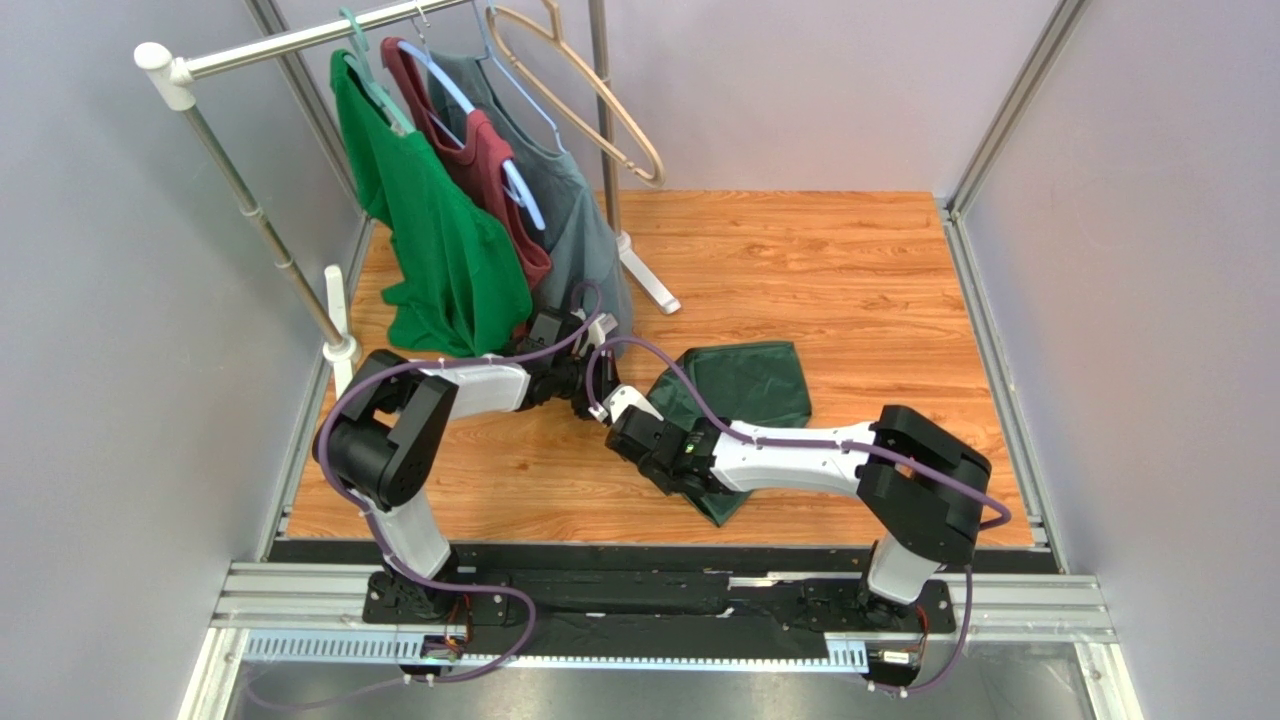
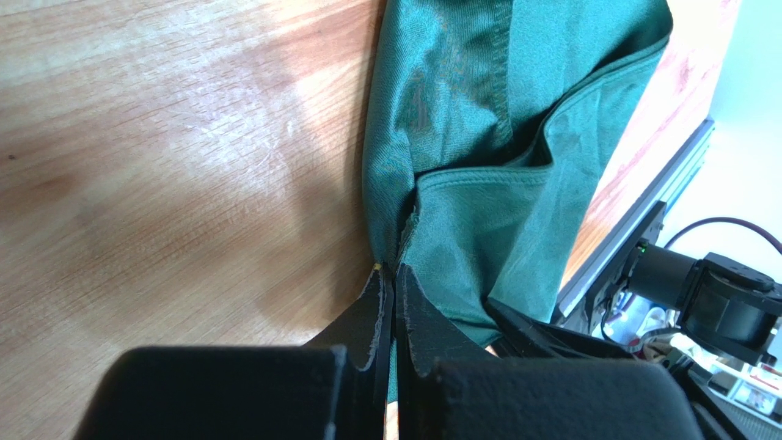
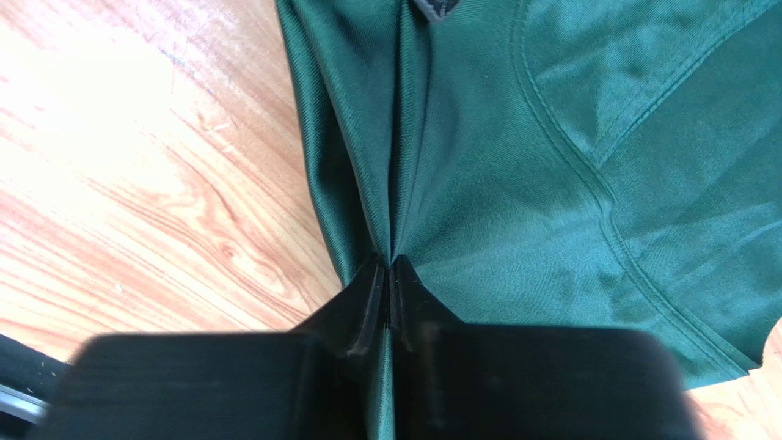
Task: Fold the napkin, place the utensils inside, and roll it up
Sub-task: Roll the napkin with the utensil
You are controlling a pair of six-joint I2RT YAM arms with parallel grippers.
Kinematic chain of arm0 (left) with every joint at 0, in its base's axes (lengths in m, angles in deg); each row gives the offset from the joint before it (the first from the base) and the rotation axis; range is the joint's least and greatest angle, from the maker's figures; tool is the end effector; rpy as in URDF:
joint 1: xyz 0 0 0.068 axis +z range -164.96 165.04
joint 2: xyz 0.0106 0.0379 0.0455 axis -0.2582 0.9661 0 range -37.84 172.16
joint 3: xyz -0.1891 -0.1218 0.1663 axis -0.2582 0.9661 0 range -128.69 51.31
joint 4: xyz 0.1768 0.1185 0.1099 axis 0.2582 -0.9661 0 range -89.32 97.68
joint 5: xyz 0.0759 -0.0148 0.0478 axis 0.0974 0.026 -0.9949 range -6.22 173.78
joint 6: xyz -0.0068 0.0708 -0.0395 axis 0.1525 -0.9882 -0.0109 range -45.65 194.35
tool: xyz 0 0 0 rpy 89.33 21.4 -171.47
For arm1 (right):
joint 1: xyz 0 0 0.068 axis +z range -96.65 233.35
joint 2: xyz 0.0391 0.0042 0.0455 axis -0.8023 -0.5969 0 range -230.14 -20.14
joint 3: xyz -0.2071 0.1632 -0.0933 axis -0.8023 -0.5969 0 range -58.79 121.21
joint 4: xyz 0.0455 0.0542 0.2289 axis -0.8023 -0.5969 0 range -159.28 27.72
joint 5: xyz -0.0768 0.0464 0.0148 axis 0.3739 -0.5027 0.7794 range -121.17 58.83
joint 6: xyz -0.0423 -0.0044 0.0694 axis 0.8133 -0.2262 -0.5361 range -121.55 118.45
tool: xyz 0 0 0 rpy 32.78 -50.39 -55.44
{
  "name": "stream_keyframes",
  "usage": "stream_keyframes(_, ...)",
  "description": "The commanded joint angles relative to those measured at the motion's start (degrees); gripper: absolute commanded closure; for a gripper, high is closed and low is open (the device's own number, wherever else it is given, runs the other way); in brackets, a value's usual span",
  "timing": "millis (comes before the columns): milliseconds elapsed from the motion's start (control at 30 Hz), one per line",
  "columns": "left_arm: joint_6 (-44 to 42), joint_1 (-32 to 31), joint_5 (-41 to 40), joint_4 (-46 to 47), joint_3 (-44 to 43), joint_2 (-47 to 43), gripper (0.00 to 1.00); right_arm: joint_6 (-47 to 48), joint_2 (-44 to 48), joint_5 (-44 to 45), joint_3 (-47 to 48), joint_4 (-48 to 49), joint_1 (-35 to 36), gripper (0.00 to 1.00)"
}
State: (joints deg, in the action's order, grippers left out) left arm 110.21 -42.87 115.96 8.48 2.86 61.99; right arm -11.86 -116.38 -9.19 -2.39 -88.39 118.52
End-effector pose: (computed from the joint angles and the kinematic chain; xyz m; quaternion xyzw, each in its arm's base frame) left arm 0.2796 -0.1907 0.1418 0.0305 0.9088 -0.3927 0.1373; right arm 0.1562 0.2747 0.1598 -0.4071 0.8705 -0.0222 0.2758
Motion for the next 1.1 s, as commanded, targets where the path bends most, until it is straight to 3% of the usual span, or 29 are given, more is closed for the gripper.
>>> stream_keyframes(0, 0.2, 0.5, 0.8, 2.0, -0.4, -1.9, 1.00, -1.4, -0.3, 0.7, 1.7, -0.7, 1.2, 0.88)
stream_keyframes(67, 0.3, 0.5, 0.8, 2.2, -0.2, -2.0, 1.00, -1.6, 0.4, 1.4, 1.6, -0.9, 2.0, 0.78)
stream_keyframes(267, 0.3, 0.6, 0.8, 2.3, -0.2, -2.3, 1.00, -2.3, 1.8, -0.3, 1.1, 0.4, 2.7, 0.62)
stream_keyframes(500, 0.3, 0.7, 0.8, 2.1, -0.1, -2.6, 1.00, -2.2, 1.4, 0.3, 2.0, -0.4, 3.4, 0.53)
stream_keyframes(600, 0.3, 0.7, 0.7, 2.1, -0.1, -2.6, 1.00, -1.6, 1.0, 0.8, 1.9, -0.2, 3.5, 0.54)
stream_keyframes(767, 0.4, 0.7, 0.9, 2.0, 0.0, -2.4, 1.00, -0.9, -1.6, 3.1, 2.0, 0.1, 4.6, 0.67)
stream_keyframes(1067, 0.4, 0.7, 1.1, 2.4, 0.0, -2.2, 1.00, -2.2, -5.0, 6.1, 1.3, 0.2, 4.9, 0.76)
